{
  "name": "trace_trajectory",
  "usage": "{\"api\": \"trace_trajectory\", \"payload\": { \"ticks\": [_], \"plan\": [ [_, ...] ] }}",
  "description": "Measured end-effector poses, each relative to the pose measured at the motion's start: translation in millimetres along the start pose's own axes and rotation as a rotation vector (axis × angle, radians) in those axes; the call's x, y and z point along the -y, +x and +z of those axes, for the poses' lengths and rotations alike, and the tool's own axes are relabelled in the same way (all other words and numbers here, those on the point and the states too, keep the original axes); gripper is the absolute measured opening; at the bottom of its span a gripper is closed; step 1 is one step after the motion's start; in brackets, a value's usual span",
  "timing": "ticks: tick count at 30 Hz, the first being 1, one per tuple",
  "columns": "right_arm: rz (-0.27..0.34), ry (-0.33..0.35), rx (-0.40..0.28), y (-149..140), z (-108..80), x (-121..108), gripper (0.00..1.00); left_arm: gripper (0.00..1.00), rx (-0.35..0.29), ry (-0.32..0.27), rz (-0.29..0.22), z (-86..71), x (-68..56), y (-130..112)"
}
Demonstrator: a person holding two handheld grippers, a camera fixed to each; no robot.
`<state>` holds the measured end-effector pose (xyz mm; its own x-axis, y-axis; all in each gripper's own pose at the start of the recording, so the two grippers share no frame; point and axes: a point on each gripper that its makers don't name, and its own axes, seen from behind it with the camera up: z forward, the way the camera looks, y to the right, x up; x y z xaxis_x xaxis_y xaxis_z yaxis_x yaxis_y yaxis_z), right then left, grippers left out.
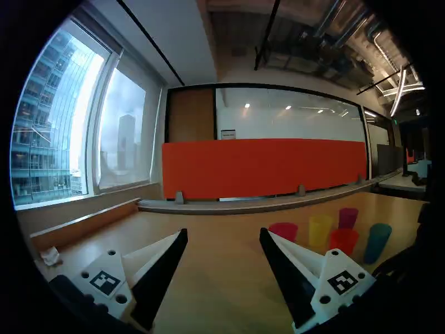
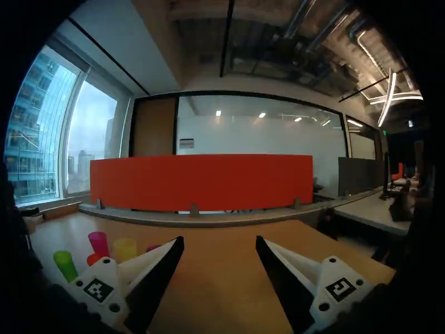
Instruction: Pour water
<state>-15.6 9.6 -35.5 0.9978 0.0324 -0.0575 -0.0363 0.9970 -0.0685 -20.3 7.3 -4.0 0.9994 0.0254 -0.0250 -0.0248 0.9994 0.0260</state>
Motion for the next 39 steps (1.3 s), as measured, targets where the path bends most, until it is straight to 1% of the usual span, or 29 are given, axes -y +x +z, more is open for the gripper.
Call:
{"api": "trace_trajectory", "payload": {
  "ticks": [14, 23, 29, 39],
  "plan": [
    [-0.012, -0.003, -0.006, 8.7, -3.9, 2.7, 1.0, 0.96, 0.018, -0.003, -0.035, 5.2, 2.3, -20.8],
    [-0.009, 0.002, -0.003, 6.7, -2.8, 4.9, 1.0, 0.96, 0.027, -0.002, -0.047, 7.5, 4.4, -28.1],
    [-0.004, 0.004, -0.003, 4.8, -2.3, 4.0, 1.0, 0.96, 0.03, -0.004, -0.03, 8.2, 2.9, -29.7],
    [-0.006, 0.017, -0.002, 2.6, -2.7, 10.7, 1.0, 0.96, 0.03, -0.006, -0.028, 7.1, 1.9, -29.2]
  ]
}}
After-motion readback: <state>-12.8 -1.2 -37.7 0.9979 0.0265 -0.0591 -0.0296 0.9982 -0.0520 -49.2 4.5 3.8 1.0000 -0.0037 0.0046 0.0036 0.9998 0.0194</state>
